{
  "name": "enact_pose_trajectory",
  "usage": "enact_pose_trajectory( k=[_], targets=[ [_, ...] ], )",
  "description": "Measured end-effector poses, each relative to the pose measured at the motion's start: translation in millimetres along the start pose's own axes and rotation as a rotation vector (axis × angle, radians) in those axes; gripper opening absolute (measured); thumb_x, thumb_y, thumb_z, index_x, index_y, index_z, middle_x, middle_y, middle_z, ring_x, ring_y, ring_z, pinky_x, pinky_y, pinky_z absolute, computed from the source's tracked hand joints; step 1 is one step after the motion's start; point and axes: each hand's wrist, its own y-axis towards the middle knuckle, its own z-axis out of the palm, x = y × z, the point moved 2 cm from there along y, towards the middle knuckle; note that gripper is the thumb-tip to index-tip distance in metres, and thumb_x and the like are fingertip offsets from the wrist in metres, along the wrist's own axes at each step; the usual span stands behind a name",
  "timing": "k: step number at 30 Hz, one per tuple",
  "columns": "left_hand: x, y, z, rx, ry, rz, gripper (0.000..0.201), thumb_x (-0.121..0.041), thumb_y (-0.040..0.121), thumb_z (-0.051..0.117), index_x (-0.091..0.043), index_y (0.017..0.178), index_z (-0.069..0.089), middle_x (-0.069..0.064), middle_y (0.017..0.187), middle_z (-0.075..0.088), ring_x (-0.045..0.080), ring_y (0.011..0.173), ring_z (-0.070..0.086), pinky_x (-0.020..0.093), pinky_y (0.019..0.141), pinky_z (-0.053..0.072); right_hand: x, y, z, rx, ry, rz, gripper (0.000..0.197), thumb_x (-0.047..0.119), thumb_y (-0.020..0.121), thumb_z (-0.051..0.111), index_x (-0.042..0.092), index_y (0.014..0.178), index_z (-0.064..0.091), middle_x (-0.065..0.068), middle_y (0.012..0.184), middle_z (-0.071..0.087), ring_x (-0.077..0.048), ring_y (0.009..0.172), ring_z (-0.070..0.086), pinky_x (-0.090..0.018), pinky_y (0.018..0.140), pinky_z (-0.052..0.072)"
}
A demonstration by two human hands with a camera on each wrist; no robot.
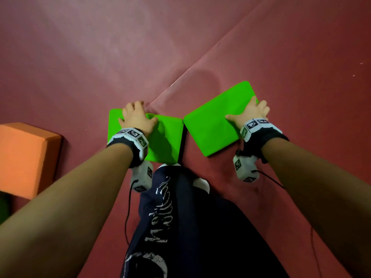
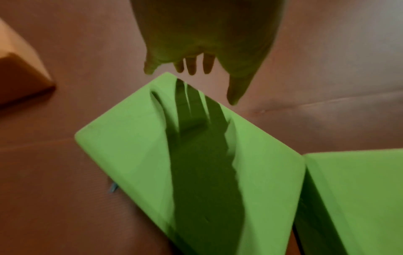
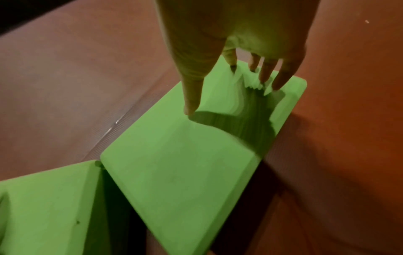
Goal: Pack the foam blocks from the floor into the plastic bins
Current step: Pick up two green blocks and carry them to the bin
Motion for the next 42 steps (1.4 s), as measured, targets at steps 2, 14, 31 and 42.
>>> enact_pose_trajectory(
  k=[2,14,31,42],
  targets=[
    [18.2,0.0,-8.1,-0.053,-0.051,-0.108,0.072,-0.037,0.080,0.071,-0.017,0.140,0.036,0.010,0.146,0.031,0.029,0.138,0.025,0.054,0.112,0.023,5.9,-11.4,13.5,0.009,-0.003,0.033,0.109,0.050,0.067,0.078,0.018,0.149,0.015,-0.015,0.148,0.019,-0.034,0.135,0.022,-0.050,0.105,0.031],
    [75.4,3.0,-21.5,0.072,-0.190,-0.461,0.087,-0.062,0.073,0.069,-0.006,0.134,0.043,0.018,0.143,0.034,0.038,0.133,0.031,0.050,0.108,0.028,-20.2,-18.1,25.5,-0.096,0.146,0.194,0.127,0.061,0.057,0.079,0.024,0.151,0.002,-0.022,0.141,0.030,-0.037,0.131,0.028,-0.051,0.106,0.028],
    [69.2,-72.4,-67.5,0.001,-0.356,-0.443,0.101,-0.062,0.063,0.077,-0.011,0.137,0.030,0.015,0.140,0.032,0.039,0.126,0.041,0.050,0.105,0.036,-11.0,-117.6,0.6,-0.103,0.464,0.320,0.088,0.055,0.065,0.077,0.008,0.127,0.035,-0.015,0.128,0.044,-0.035,0.120,0.043,-0.045,0.094,0.036],
    [58.2,-172.4,-103.2,0.017,-0.186,-0.241,0.088,-0.049,0.071,0.072,-0.008,0.137,0.030,0.014,0.135,0.041,0.036,0.124,0.038,0.048,0.097,0.036,70.1,-227.9,-57.5,-0.148,-0.080,-0.229,0.087,0.056,0.065,0.073,0.008,0.128,0.038,-0.011,0.128,0.048,-0.033,0.117,0.044,-0.045,0.093,0.035]
  ],
)
